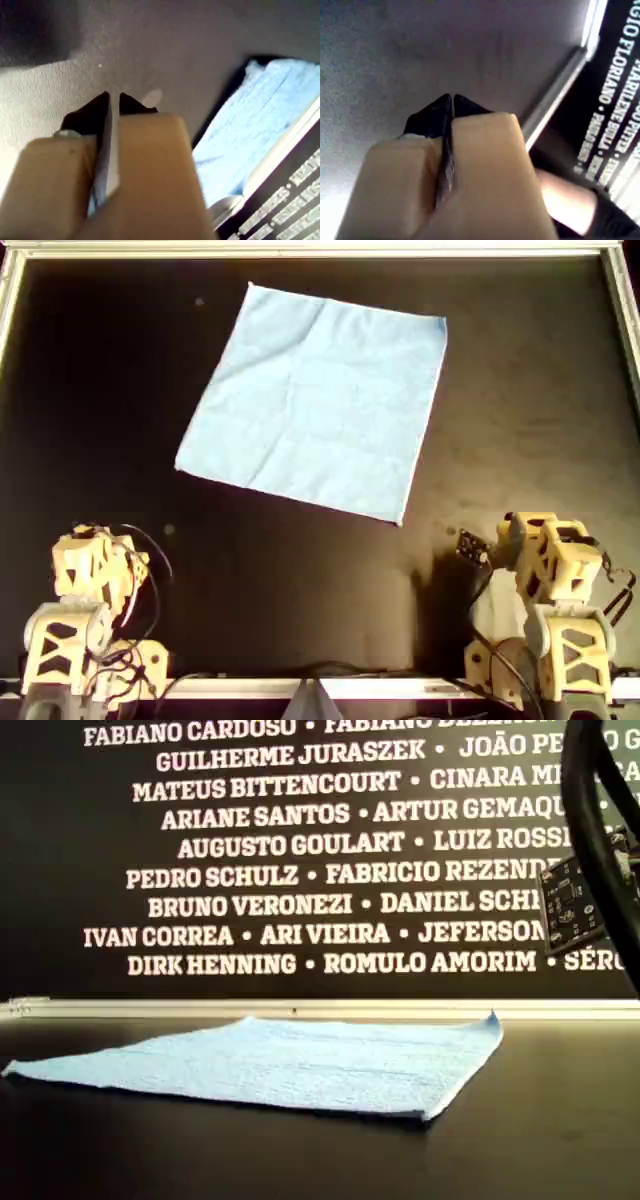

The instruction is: Fold a cloth

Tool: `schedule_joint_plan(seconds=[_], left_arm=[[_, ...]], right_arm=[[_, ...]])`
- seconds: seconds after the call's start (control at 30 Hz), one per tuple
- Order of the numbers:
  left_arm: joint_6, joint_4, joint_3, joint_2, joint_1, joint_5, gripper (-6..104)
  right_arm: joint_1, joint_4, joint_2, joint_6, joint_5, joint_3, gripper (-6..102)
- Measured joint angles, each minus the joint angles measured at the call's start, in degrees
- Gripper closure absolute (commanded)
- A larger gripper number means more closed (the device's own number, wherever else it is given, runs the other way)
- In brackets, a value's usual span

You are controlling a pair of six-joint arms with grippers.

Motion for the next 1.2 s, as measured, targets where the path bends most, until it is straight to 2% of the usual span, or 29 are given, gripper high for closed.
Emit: schedule_joint_plan(seconds=[0.23,0.3,0.4,0.53,0.63,0.73,0.9,0.97,1.1,1.2], left_arm=[[0.3,-0.4,0.0,0.0,0.0,0.1,90],[0.3,-1.6,0.0,0.0,0.0,0.1,84],[0.3,-6.7,0.0,0.0,0.0,0.1,68],[0.1,-15.7,0.0,0.0,0.0,0.1,46],[0.3,-19.6,0.0,0.0,0.0,0.1,35],[0.0,-20.6,0.0,0.0,0.0,0.1,30],[0.4,-20.6,0.0,0.0,0.0,0.1,29],[0.5,-20.6,0.0,0.0,0.0,0.1,29],[0.5,-20.6,0.0,-2.5,-0.1,0.1,29],[0.5,-20.6,0.0,-9.7,-2.7,0.1,29]], right_arm=[[0.0,0.0,0.0,0.09,0.0,0.0,94],[0.0,-0.5,0.0,0.09,0.0,0.0,89],[0.0,-3.6,0.0,0.09,0.0,0.0,77],[0.3,-10.8,0.0,0.53,-0.1,0.0,60],[0.4,-17.5,0.0,0.18,-0.1,0.0,53],[0.4,-20.7,0.0,0.44,-0.1,0.0,48],[0.4,-21.4,0.0,-0.18,-0.4,-0.1,48],[2.3,-21.4,-0.3,-0.18,-1.7,-0.6,49],[6.1,-21.4,-1.9,0.09,-7.8,-2.5,49],[6.2,-21.4,-6.6,0.18,-11.7,-3.7,49]])
